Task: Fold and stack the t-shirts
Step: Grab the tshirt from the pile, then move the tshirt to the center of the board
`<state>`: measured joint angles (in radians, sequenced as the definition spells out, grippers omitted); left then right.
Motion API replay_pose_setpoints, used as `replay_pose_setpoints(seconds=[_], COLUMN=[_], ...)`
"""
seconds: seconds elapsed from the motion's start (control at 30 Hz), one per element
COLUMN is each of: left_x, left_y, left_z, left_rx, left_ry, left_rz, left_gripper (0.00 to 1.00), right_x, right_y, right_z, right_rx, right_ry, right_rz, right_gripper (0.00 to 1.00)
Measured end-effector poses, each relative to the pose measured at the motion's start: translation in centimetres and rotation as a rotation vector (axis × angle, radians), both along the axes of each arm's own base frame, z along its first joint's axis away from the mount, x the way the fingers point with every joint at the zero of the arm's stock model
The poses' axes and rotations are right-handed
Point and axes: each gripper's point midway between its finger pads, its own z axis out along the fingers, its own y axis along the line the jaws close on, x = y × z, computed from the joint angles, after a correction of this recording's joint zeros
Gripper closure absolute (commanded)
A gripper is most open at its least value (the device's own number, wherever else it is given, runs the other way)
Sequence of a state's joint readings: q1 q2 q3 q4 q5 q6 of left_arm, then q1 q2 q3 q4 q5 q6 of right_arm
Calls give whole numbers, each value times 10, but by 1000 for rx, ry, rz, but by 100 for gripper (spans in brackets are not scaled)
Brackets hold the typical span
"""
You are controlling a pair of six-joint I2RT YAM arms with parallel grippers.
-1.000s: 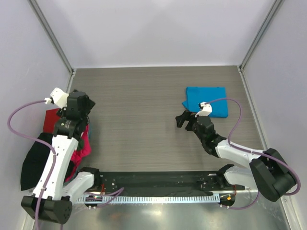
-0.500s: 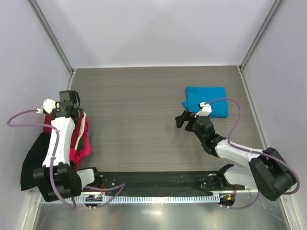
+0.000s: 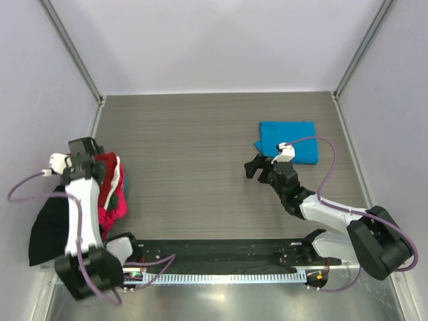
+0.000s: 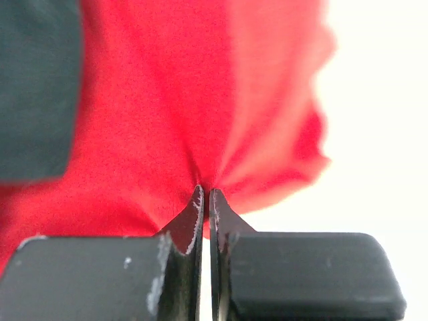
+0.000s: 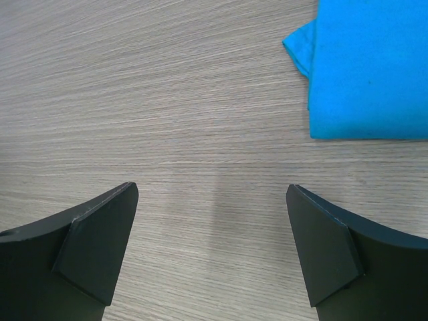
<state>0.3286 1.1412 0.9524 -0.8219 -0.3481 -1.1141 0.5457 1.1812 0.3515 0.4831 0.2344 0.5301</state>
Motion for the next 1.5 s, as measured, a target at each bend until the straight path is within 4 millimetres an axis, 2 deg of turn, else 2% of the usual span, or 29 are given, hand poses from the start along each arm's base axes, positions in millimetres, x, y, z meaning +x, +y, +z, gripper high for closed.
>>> replay_pose_setpoints(seconds=[0.1,0.2,0.27,0.4,0.57,0.6,0.67,0.77,0.83,0.93,1.0,1.03,1.1,1.2,1.27,1.3,1.33,1.37,1.4,1.43,1.47,1.5], left_x=[-11,-22,-22,-11,20,30,38,53,61,76,81,83,88,92,95,96,97,98,98,97,96,93], left_y=[-3,-10,-17,-37,-82,-101,-130,-200,-252,-317,-345,-350,-348,-322,-292,-274,-253,-234,-213,-202,-191,-186], left_z=[63,113,150,192,219,225,228,236,248,273,287,291,297,298,287,274,252,224,192,168,134,105], left_rx=[97,155,181,153,-3,-47,-86,-159,-201,-245,-255,-250,-217,-149,-121,-114,-107,-102,-90,-75,-67,-65], left_ry=[-233,-386,-477,-585,-740,-773,-779,-765,-760,-787,-806,-814,-825,-818,-804,-790,-767,-717,-654,-601,-526,-458], left_rz=[-20,-57,-98,-213,-405,-473,-563,-770,-905,-1049,-1110,-1120,-1101,-1014,-921,-872,-810,-755,-688,-658,-621,-603], left_gripper=[100,100,100,100,100,100,100,100,100,100,100,100,100,100,100,100,99,89,69,43,4,0], right_x=[0,0,0,0,0,0,0,0,0,1,1,2,2,2,3,3,3,3,3,3,3,3], right_y=[0,0,0,0,0,0,0,0,0,-2,-3,-4,-6,-9,-10,-10,-11,-11,-11,-11,-11,-11], right_z=[0,-2,-3,-2,-2,-2,-2,-2,-2,-2,-2,-2,-3,-3,-1,1,3,3,3,3,3,2], right_rx=[0,-2,-4,-4,-4,-4,-4,-4,-3,-5,-8,-9,-14,-22,-20,-17,-16,-15,-15,-16,-17,-19], right_ry=[0,4,7,7,6,6,7,8,9,8,7,7,8,8,0,-5,-9,-11,-10,-10,-8,-5], right_rz=[0,1,1,0,0,0,0,-3,-5,-12,-20,-24,-33,-48,-56,-59,-60,-61,-61,-61,-61,-62], right_gripper=[1,1,1,1,1,1,1,1,1,1,1,1,1,1,1,1,1,1,1,1,1,2])
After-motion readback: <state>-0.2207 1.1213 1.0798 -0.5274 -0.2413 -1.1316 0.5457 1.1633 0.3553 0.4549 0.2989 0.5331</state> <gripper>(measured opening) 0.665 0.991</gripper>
